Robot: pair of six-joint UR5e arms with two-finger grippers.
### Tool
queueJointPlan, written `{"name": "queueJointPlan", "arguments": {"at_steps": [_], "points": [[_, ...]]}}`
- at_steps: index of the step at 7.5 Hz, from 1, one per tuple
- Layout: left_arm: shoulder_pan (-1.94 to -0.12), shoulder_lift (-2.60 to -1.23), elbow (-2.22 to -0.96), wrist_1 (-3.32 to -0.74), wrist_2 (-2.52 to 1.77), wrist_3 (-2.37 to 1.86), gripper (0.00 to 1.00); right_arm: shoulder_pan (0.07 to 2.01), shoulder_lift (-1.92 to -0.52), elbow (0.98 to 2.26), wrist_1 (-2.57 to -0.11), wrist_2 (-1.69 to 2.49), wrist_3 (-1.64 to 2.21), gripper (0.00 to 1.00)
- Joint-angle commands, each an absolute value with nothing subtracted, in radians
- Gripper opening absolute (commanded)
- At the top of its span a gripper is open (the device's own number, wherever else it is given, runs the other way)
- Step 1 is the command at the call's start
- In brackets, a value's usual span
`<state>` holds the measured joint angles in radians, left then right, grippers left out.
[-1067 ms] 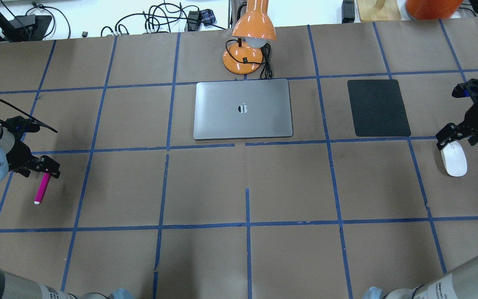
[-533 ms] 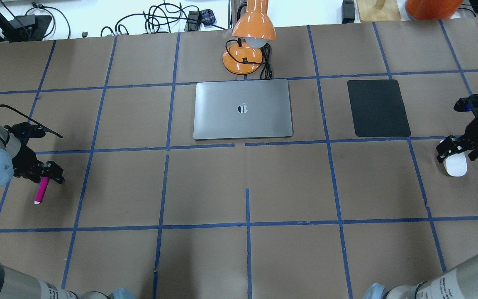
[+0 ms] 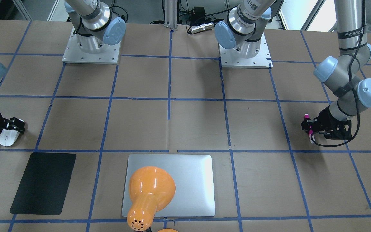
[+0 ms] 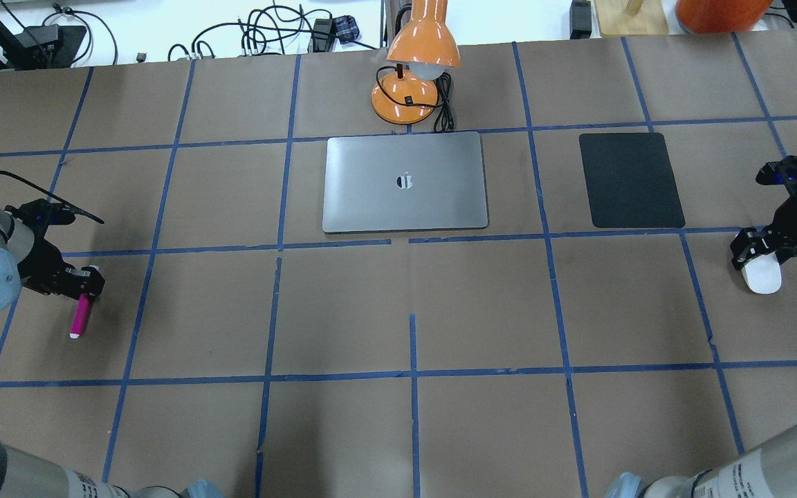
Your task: Place pen and mouse around notebook
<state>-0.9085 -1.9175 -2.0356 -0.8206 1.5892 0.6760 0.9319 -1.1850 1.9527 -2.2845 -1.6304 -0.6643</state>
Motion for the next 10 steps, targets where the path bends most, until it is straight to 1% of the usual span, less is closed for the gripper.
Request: {"name": "queueJointPlan", "arguments": {"at_steps": [1, 3, 4, 5, 6, 8, 9, 10], "points": [[-0.925, -1.888, -2.026, -0.841, 1.591, 0.542, 0.0, 0.977, -1.245, 1.921, -2.26, -1.615, -0.599, 0.19], [-0.954, -1.85, -2.028, -0.863, 1.568, 0.276, 0.0, 1.166, -1.269, 1.786, -2.122, -1.621, -0.412, 0.17], [-1.026, -1.823, -2.028, -0.906, 1.536, 0.094, 0.0, 1.26, -1.241, 1.725, -2.073, -1.614, -0.294, 0.17], [-1.119, -1.795, -2.029, -0.91, 1.534, -0.145, 0.0, 1.325, -1.176, 1.701, -2.088, -1.615, -0.196, 0.16], [-1.217, -1.78, -2.032, -0.91, 1.529, -0.326, 0.0, 1.331, -1.107, 1.68, -2.126, -1.611, -0.184, 0.17], [-1.401, -1.776, -2.028, -0.897, 1.529, -0.715, 0.0, 1.33, -1.001, 1.552, -2.117, -1.6, -0.209, 0.18], [-1.501, -1.793, -2.026, -0.885, 1.523, -0.915, 0.0, 1.33, -0.97, 1.536, -2.118, -1.598, -0.209, 0.18], [-1.594, -1.808, -2.02, -0.811, 1.516, -1.138, 0.0, 1.328, -0.963, 1.536, -2.118, -1.598, -0.209, 0.21]]}}
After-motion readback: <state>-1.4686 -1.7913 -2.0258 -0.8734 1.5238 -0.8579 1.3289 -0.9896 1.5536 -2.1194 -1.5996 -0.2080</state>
